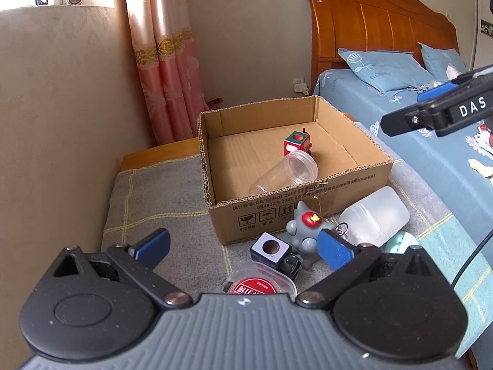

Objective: Organize rigid objects
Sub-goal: 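Drop the cup into the box with left gripper while right gripper places the train, then grasp red-lidded container with left gripper while right gripper approaches gold capsule bottle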

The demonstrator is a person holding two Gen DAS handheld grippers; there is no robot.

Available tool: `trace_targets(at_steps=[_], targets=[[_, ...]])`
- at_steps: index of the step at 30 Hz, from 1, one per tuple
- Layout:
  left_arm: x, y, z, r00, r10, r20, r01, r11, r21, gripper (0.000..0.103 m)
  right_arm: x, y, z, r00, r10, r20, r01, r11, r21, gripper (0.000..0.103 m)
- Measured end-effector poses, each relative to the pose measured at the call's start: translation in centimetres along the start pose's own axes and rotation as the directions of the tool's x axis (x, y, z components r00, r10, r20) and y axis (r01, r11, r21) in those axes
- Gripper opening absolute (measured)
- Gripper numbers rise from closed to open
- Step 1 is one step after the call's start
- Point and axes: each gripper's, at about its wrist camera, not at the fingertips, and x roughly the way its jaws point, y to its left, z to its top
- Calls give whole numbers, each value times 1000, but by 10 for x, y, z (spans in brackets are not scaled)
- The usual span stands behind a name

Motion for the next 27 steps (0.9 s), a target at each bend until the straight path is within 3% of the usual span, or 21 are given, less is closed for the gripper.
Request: trace_targets(at_steps=[9,15,19,27], targets=[[-18,-7,-32,998,61,19,-61,998,17,101,-17,29,-57,999,-30,-34,32,999,34,103],[-28,2,-55,997,72,38,-70,996,-49,101,-20,58,-108,997,-78,-20,79,995,68,103],[-29,8,-67,992,121,42,-118,991,-67,101,-17,85,-128,997,-78,-22,79,996,44,103],[-24,20,-84,994,109,11,-107,990,-87,101,12,124,-141,987,-147,-66,141,987,-81,103]])
